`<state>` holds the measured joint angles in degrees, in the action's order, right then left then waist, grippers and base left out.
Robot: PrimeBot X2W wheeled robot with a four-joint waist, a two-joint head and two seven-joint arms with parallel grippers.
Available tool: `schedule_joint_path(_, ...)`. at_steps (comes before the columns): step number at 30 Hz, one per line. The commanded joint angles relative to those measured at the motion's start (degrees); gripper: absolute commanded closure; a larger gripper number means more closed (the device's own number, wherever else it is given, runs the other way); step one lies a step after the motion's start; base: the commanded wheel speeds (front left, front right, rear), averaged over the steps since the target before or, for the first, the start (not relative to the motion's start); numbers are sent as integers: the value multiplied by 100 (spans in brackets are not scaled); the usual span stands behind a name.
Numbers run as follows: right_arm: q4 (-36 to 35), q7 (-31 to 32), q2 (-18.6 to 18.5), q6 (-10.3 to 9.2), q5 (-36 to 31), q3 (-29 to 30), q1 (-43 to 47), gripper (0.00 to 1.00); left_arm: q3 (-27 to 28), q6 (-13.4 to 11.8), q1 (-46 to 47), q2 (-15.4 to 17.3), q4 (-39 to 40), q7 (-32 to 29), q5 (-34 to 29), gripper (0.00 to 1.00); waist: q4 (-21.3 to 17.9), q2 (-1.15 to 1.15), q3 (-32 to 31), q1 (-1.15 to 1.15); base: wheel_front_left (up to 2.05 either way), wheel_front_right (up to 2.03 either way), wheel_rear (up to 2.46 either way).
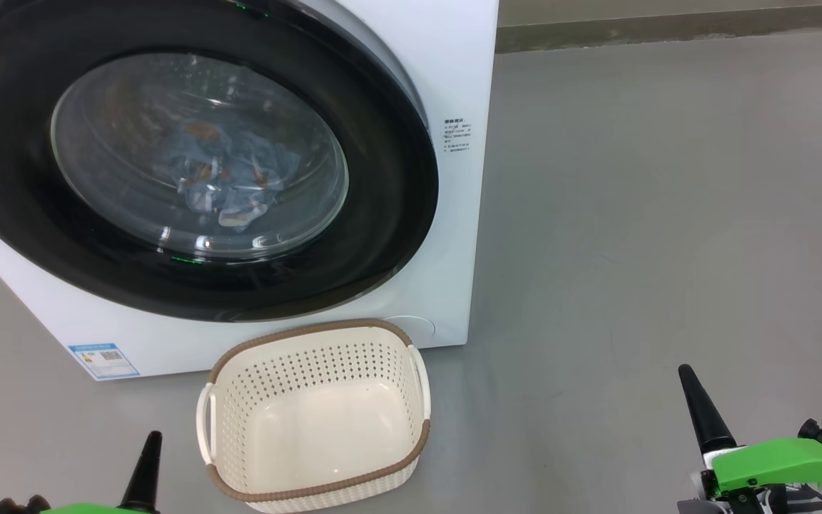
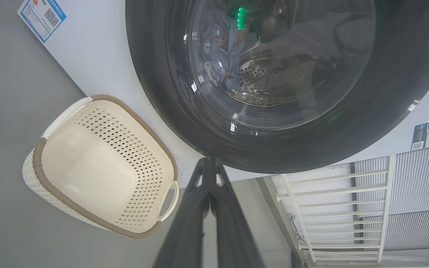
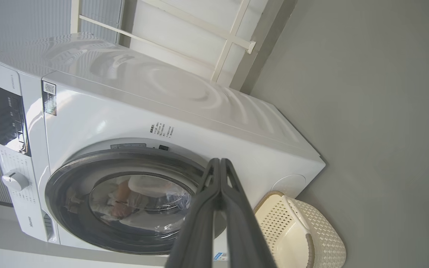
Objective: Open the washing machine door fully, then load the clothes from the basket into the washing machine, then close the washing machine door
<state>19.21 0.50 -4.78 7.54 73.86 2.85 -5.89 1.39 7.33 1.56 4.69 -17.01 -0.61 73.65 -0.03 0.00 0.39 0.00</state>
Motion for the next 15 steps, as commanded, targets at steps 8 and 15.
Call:
schedule_joint_path(8,-265,172,44,-4,535,57,-71,100,265,13,317,2,199,-164,521,100,1,0,-5,0,0,0,0)
schedule_joint_path(15,-325,273,78,-4,838,131,-61,100,325,14,351,-41,222,-265,832,100,2,0,-9,0,0,0,0)
